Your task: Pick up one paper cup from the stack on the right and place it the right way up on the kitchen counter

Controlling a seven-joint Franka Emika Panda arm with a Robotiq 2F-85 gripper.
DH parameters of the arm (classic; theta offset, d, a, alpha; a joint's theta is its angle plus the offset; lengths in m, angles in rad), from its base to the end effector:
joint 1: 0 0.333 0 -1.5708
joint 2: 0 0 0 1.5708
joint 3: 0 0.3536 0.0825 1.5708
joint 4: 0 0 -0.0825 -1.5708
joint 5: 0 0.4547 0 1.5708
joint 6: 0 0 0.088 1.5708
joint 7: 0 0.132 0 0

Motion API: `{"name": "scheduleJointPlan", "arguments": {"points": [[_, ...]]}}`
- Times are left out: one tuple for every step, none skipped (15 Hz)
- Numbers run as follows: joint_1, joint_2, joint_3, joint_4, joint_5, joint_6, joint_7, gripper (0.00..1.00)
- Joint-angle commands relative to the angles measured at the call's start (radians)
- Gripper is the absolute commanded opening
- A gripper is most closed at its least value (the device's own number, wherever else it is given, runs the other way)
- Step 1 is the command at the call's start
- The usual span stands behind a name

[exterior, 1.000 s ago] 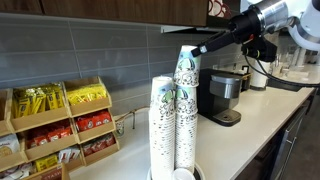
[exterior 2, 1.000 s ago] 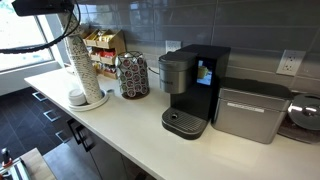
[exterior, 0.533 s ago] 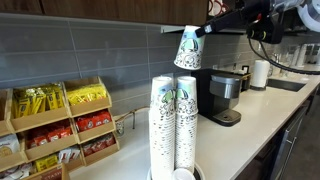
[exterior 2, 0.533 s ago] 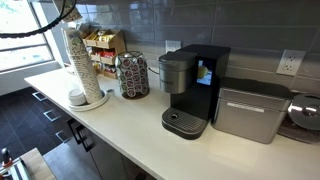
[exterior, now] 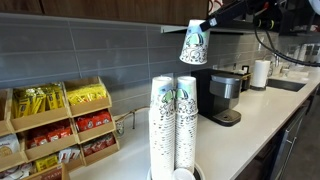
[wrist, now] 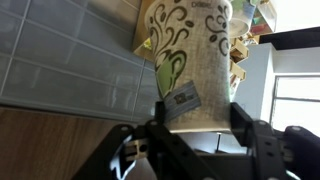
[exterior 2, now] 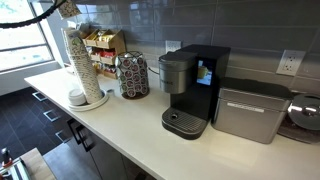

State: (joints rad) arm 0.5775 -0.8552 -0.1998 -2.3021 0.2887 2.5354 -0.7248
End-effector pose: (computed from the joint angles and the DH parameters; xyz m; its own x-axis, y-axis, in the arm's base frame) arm 0.3808 0.1088 0.7734 0.1595 0.4441 0.8817 0.7013 -0.6795 0.2154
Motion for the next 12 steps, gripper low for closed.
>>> {"name": "scheduleJointPlan", "arguments": {"points": [[-0.061,0.021,0.033,0.028,-0.034,-0.067,0.027,0.39],[-0.075,0.026,0.04,0.031,-0.037,-0.075,0.027,0.39],[-0.085,0.03,0.047,0.035,-0.037,-0.082,0.025,0.39],[-0.096,0.035,0.055,0.041,-0.039,-0.089,0.025,0.39],[-0.107,0.039,0.061,0.046,-0.042,-0.098,0.025,0.39],[-0.125,0.044,0.07,0.051,-0.052,-0.108,0.028,0.39],[-0.134,0.047,0.075,0.055,-0.056,-0.116,0.028,0.39],[-0.149,0.049,0.081,0.058,-0.068,-0.122,0.029,0.39],[-0.161,0.05,0.084,0.06,-0.076,-0.13,0.03,0.39],[-0.186,0.053,0.087,0.059,-0.093,-0.14,0.033,0.39],[-0.215,0.055,0.092,0.057,-0.119,-0.148,0.037,0.39],[-0.263,0.054,0.108,0.052,-0.175,-0.164,0.037,0.39]]}}
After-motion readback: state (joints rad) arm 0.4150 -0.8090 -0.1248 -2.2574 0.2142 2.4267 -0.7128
